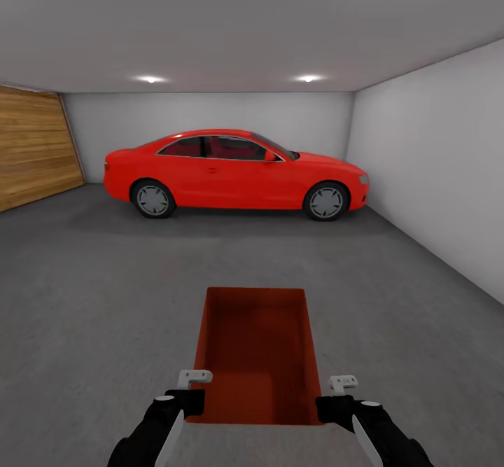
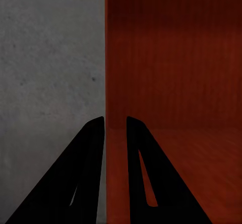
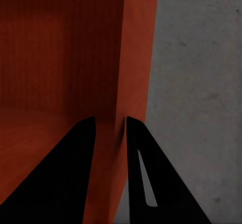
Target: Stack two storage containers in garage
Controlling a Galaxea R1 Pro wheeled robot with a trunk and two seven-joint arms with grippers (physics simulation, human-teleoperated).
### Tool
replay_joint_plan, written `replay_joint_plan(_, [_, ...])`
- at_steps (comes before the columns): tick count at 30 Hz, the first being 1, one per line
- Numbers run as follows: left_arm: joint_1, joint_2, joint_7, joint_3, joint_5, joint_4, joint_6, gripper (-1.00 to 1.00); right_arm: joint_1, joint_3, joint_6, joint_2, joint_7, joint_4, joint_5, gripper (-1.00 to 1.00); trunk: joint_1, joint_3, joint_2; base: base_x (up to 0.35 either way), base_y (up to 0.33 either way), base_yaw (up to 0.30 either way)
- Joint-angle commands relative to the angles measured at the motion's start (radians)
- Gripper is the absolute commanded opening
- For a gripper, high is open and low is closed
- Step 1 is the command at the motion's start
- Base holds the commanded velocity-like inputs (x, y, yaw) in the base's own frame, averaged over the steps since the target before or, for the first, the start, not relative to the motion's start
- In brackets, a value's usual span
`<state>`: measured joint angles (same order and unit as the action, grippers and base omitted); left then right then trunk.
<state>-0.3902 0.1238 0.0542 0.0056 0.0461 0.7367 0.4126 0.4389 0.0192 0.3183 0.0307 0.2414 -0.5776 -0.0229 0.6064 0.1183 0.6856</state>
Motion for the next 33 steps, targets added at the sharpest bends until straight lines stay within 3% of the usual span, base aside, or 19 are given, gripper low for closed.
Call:
replay_joint_plan(1, [-0.001,0.013,0.007,0.013,-0.005,0.001,0.008,-1.0,0.0,0.039,-0.013,-0.003,0.001,-0.004,0.0,-1.0,0.001,0.002,0.001,0.195,0.0,0.0])
replay_joint_plan(24, [-0.001,0.013,0.007,0.013,-0.005,0.001,0.008,-1.0,0.0,0.039,-0.013,-0.003,0.001,-0.004,0.0,-1.0,0.001,0.002,0.001,0.017,0.0,0.0])
replay_joint_plan(33, [-0.001,0.013,0.007,0.013,-0.005,0.001,0.007,-1.0,0.0,0.039,-0.013,-0.003,0.001,-0.004,0.0,-1.0,0.001,0.002,0.001,0.14,0.0,0.0])
